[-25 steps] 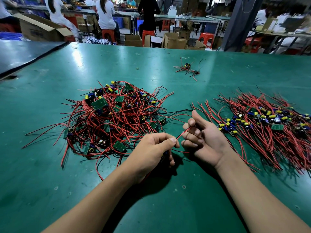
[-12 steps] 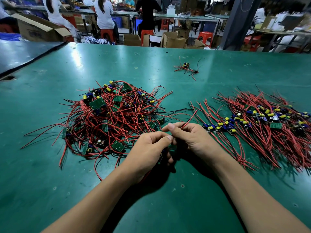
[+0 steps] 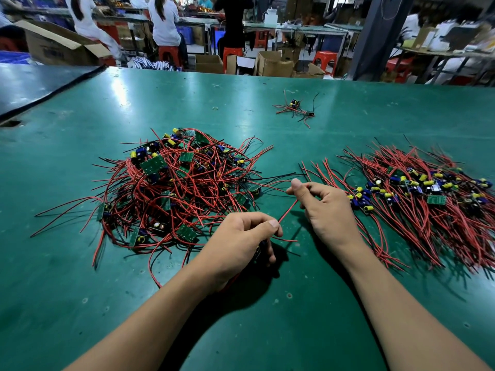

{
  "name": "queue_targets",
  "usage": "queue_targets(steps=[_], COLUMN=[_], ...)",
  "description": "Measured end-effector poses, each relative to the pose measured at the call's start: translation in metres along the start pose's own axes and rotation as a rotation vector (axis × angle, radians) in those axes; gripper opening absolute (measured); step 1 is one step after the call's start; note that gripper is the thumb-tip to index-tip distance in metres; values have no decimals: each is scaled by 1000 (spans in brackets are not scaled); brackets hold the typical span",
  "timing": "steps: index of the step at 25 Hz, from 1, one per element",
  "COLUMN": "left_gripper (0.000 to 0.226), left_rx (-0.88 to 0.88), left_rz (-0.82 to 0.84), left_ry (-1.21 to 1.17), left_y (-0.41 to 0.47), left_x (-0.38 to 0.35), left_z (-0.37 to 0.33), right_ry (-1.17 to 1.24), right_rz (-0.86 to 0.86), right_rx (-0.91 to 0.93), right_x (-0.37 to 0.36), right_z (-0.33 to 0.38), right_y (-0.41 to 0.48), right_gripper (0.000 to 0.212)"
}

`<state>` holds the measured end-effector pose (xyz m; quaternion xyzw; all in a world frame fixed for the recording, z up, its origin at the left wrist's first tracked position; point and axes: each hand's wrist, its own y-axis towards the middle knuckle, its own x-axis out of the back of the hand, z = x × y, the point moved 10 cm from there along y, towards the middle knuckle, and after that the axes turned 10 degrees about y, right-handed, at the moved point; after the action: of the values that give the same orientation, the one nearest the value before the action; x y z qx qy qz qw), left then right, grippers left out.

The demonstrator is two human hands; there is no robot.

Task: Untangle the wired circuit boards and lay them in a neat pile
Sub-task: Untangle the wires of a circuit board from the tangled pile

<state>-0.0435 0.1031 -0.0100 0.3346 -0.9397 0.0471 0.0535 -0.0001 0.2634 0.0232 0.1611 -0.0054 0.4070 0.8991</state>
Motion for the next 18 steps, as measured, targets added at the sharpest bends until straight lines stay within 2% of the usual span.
queue_targets(steps=[1,4,6,10,14,18], left_gripper=[23,23,24,52,75,81], left_rx=[-2,-7,26,150,207,210], left_rz=[-11,-60,-92,-86,-26,-22], left_ry=[8,26,-81,-285,-422,-430], left_y=[0,-1,-1,2,5,5], left_x=[1,5,6,4,5,6], left_z=[0,-1,1,6,8,10], right_ry=[60,439,548,515,463,391], right_rz=[1,20,34,30,51,110], right_rx=[-67,-349,-444,-462,-428,-363], right_x=[-3,-16,-19,-17,-20,-24], right_z=[-8,-31,-34,-36,-32,-20], right_y=[1,-4,-6,-8,-11,-16], right_gripper=[35,45,49,65,64,54])
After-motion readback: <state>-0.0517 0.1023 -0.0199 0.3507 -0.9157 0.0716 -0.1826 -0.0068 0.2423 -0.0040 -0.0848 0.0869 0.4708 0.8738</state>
